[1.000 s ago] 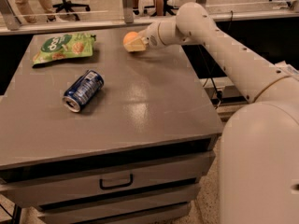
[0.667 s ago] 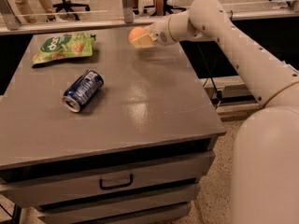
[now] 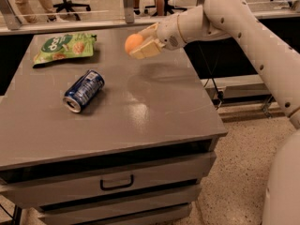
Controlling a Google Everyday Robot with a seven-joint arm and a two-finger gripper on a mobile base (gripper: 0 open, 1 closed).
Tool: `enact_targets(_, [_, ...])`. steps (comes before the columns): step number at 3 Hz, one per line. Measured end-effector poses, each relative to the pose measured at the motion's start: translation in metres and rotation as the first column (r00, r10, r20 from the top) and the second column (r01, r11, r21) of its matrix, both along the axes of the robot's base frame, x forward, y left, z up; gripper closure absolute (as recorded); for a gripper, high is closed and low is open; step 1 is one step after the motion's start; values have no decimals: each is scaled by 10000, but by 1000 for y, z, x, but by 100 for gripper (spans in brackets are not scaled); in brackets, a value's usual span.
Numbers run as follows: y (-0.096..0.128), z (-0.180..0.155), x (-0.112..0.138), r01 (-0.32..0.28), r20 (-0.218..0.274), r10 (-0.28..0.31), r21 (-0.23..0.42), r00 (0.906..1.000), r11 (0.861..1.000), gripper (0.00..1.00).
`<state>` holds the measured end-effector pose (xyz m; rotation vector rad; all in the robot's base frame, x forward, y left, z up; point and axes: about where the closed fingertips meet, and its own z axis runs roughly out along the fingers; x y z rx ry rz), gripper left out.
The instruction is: Move orange near pepsi can
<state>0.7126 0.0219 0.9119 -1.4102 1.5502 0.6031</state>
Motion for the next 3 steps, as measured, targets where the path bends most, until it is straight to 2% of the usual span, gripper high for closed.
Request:
enact_targets(1, [25,-12,-56,-1738,-273,1726,-523,9846,9834,61])
enact_targets(2, [38,-20,-82,-2530,-470,2499,-810,9671,9641,39])
enact_targets(3, [43,-28,-99,-2563,-655,2492,-1444,9662,9557,15])
